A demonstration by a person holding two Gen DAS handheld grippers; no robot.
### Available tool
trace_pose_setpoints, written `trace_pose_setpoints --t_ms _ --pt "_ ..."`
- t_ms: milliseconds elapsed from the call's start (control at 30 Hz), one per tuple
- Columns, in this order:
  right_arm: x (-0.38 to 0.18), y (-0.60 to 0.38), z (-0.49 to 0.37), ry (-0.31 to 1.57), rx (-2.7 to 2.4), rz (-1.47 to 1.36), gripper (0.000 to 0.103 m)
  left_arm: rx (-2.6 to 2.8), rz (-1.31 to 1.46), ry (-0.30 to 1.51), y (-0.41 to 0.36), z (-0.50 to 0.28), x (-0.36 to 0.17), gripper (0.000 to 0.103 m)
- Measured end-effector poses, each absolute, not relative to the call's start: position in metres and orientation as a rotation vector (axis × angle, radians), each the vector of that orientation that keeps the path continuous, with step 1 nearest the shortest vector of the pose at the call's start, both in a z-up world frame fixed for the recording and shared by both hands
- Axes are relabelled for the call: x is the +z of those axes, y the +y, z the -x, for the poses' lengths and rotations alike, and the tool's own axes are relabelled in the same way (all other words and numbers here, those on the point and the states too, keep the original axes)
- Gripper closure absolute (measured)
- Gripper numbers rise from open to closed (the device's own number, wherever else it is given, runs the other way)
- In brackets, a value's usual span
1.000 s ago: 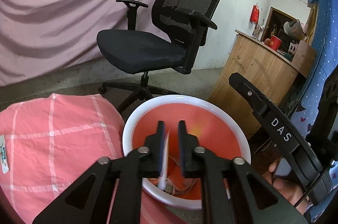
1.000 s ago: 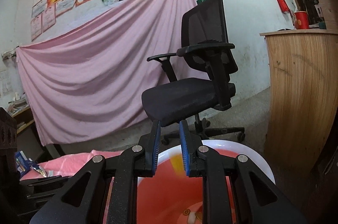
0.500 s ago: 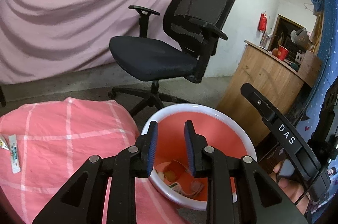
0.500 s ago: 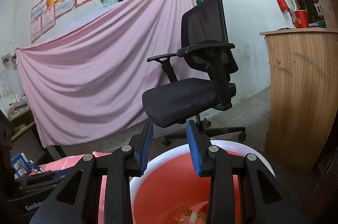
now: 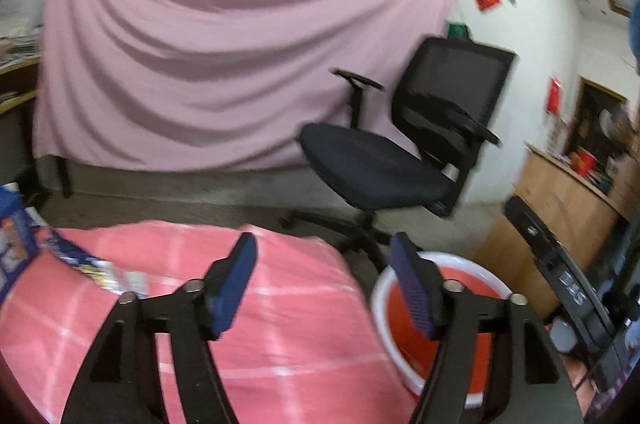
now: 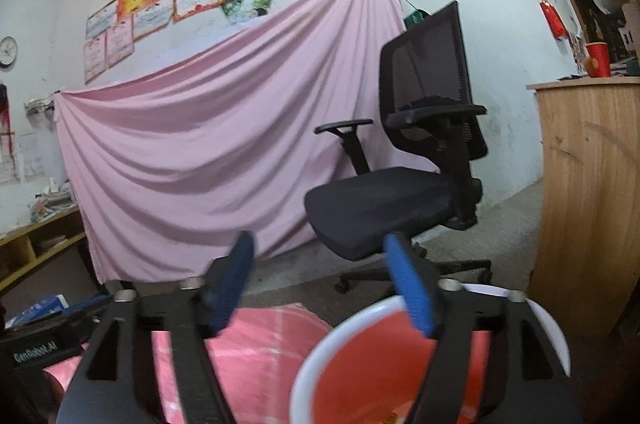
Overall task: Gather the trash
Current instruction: 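Move both open tools back over the table toward the wrapper and white tube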
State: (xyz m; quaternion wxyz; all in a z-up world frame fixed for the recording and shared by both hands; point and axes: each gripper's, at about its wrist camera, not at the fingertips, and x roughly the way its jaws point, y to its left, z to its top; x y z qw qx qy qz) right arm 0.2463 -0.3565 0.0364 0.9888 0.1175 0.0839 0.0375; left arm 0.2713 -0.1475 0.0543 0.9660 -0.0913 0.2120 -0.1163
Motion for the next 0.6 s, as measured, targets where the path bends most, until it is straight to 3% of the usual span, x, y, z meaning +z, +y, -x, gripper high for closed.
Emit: trace_pose_setpoints --t_ms 67,167,600 --pt "0.039 -0.346 -0.244 0.140 0.093 -0.227 0.018 -0.176 0.199 0.382 -0.129 -0.263 0.058 0.014" --pt "0.043 -0.327 -0.240 0.088 0.109 -0.200 0.000 -0.086 0.211 0.301 -0.104 -0.250 0.062 0.002" --pt "0.041 -0.244 -0.242 0.028 0.278 -0.068 0.000 0.155 0.134 0.199 -0.017 -0.207 0.043 0.002"
